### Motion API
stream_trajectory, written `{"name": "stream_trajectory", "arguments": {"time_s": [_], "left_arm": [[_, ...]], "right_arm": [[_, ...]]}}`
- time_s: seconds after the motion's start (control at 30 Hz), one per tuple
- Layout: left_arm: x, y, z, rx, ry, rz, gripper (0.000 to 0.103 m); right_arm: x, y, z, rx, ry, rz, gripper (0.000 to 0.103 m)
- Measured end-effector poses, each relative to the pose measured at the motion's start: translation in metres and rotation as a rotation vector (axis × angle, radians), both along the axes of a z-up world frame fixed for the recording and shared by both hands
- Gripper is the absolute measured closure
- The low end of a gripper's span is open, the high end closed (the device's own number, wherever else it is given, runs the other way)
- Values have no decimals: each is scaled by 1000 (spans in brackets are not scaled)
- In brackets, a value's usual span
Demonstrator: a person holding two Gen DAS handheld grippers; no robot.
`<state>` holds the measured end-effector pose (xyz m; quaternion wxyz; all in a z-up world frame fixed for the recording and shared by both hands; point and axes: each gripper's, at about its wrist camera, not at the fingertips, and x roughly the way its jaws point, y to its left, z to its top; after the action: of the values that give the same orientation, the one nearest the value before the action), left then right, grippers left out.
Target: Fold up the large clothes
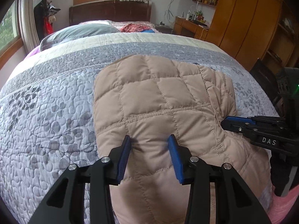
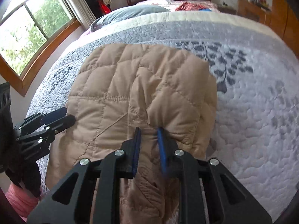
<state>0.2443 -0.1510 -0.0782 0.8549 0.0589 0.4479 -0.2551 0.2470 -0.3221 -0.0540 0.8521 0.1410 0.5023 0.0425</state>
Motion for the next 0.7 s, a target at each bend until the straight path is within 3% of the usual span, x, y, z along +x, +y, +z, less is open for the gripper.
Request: {"name": "stream_trajectory", "arguments": {"time_s": [0.23,0.7], "left_arm": [[-1,-3,-7,6,-14,-15,61],[2,-4,-11,6,-10,-24,61]], "right_arm": [[-7,-5,-17,41,-27,-15,87],[-8,-1,-18,16,-29,-15,87]]}}
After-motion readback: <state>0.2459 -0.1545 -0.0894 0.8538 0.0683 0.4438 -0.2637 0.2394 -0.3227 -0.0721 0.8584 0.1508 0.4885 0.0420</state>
